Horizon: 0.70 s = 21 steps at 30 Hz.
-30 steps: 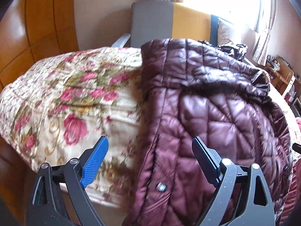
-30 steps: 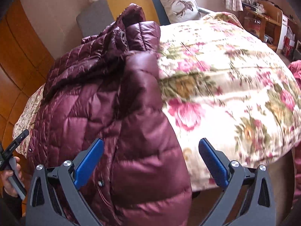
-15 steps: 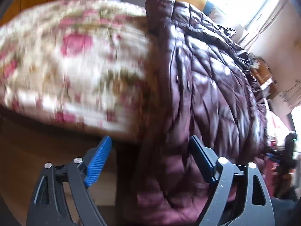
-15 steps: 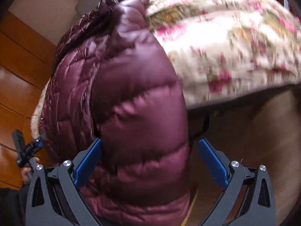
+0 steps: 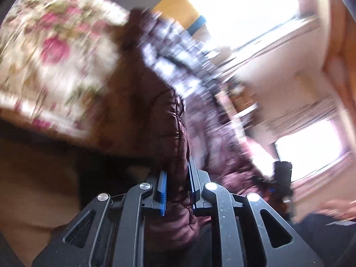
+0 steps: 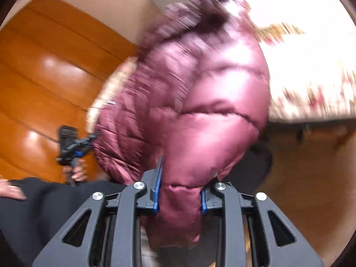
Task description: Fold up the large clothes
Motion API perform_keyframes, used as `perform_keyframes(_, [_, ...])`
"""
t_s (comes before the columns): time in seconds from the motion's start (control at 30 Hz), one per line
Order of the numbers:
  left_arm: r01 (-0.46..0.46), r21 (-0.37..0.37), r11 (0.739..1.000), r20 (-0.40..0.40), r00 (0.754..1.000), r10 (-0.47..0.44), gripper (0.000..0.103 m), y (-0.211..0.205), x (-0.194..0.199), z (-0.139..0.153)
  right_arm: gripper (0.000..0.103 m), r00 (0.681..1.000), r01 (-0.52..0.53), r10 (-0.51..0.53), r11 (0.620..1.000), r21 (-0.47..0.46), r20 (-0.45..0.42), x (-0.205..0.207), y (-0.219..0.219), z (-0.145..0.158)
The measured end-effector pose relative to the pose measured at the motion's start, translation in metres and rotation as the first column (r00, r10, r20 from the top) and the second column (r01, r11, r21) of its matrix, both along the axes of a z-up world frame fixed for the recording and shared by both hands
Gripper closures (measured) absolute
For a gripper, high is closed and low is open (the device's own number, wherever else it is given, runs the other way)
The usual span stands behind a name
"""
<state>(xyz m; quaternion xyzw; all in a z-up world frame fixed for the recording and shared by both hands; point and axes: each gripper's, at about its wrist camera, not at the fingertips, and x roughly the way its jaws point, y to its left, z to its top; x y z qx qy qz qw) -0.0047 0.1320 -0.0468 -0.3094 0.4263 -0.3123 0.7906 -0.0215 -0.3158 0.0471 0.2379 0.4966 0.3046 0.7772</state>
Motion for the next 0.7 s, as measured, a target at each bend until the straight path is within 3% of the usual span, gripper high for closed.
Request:
perform_keyframes(0.2, [0.001, -0.209, 0.978, 0.097, 0.995, 0.019, 0.091, -0.001, 0.036, 0.047, 0.082, 0.987, 0.022, -0.050, 0.983, 0.181, 0.153, 0.037, 0.006, 0.059])
perform_keyframes(0.27, [-0.028, -0.278, 0.960, 0.091, 0.994, 0.056, 0.095, 0.011, 0.049, 0.056, 0.083, 0.980, 0.056, -0.098, 0.970, 0.236, 0.171, 0.051, 0.001, 0.068])
perform_keyframes(0.3, [-0.054, -0.327, 0.943, 0.103, 0.990, 0.093, 0.103, 0.023, 0.058, 0.064, 0.083, 0.974, 0.088, -0.139, 0.959, 0.270, 0.177, 0.058, -0.004, 0.073])
perform_keyframes(0.37, [-0.080, -0.381, 0.921, 0.128, 0.982, 0.139, 0.103, 0.034, 0.073, 0.076, 0.083, 0.959, 0.158, -0.229, 0.920, 0.359, 0.166, 0.075, -0.022, 0.081])
perform_keyframes(0.5, [-0.134, -0.294, 0.946, 0.171, 0.967, 0.190, 0.103, 0.040, 0.108, 0.101, 0.083, 0.939, 0.263, -0.321, 0.903, 0.338, 0.126, 0.118, -0.036, 0.089])
perform_keyframes(0.57, [-0.196, -0.131, 0.972, 0.189, 0.957, 0.218, 0.103, 0.038, 0.113, 0.106, 0.083, 0.939, 0.276, -0.325, 0.908, 0.316, 0.114, 0.128, -0.034, 0.087])
perform_keyframes(0.63, [-0.231, 0.002, 0.973, 0.188, 0.956, 0.227, 0.100, 0.045, 0.110, 0.103, 0.083, 0.943, 0.272, -0.313, 0.920, 0.283, 0.110, 0.133, -0.031, 0.084])
perform_keyframes(0.67, [-0.255, 0.082, 0.963, 0.157, 0.958, 0.240, 0.091, 0.050, 0.107, 0.096, 0.083, 0.943, 0.272, -0.312, 0.921, 0.277, 0.113, 0.133, -0.031, 0.083])
perform_keyframes(0.7, [-0.274, 0.150, 0.950, 0.133, 0.958, 0.255, 0.062, 0.055, 0.101, 0.088, 0.083, 0.943, 0.274, -0.314, 0.921, 0.276, 0.113, 0.135, -0.031, 0.082])
